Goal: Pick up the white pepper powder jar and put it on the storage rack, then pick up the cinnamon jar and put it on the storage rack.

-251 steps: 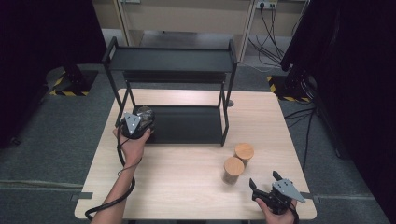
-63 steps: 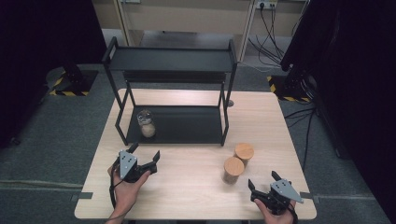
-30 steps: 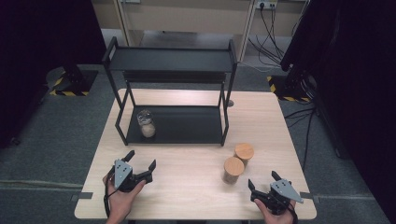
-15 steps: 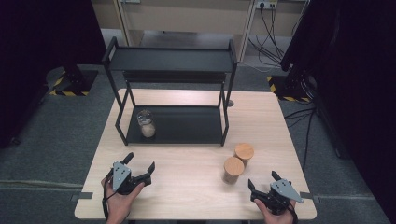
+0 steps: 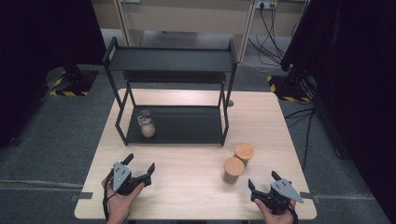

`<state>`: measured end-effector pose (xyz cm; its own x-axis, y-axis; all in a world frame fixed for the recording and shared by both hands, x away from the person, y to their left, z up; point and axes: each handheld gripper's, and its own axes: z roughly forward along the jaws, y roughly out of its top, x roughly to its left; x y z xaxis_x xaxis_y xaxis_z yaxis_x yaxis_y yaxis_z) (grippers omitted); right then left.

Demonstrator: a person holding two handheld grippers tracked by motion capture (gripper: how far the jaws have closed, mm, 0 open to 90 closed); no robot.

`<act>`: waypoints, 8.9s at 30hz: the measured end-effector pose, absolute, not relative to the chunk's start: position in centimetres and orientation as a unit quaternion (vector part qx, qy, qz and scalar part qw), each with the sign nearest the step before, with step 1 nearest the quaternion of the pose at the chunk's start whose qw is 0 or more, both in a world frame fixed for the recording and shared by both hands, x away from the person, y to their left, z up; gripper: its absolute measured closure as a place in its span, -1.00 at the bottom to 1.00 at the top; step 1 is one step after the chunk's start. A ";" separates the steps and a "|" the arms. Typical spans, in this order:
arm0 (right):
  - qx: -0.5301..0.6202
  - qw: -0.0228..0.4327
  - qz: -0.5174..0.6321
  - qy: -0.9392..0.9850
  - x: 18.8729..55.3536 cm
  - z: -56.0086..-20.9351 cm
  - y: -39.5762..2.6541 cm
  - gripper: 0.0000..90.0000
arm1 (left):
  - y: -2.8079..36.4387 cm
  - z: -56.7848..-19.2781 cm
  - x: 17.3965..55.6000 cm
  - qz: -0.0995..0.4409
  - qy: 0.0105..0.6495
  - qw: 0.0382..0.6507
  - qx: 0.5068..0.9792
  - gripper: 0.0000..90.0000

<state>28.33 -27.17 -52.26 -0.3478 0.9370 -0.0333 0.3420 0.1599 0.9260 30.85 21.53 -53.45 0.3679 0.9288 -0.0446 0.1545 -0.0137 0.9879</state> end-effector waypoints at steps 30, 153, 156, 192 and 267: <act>0.438 0.311 0.484 0.691 28.0 -52.0 -26.5 -0.91 | 21.4 -53.4 30.9 0.353 0.431 0.544 0.627 -0.83; 0.318 0.276 0.538 0.730 35.5 -45.7 -13.6 -0.42 | 21.4 -53.4 31.0 0.349 0.428 0.545 0.631 -0.82; 0.315 0.276 0.539 0.731 35.7 -45.4 -13.2 -0.42 | 21.3 -53.4 31.0 0.349 0.428 0.545 0.631 -0.82; 0.316 0.275 0.540 0.730 38.7 -44.3 -9.4 -0.42 | 21.4 -53.4 31.0 0.348 0.427 0.546 0.631 -0.82; 0.348 0.254 0.511 0.744 46.1 -44.4 -2.9 -0.42 | 21.4 -53.4 31.0 0.346 0.423 0.547 0.634 -0.83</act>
<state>46.12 -2.94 -44.40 -0.6290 0.7770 -0.0230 0.2571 0.2359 0.9372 30.97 21.37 -53.41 0.4024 0.9151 -0.0245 0.1574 -0.0428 0.9866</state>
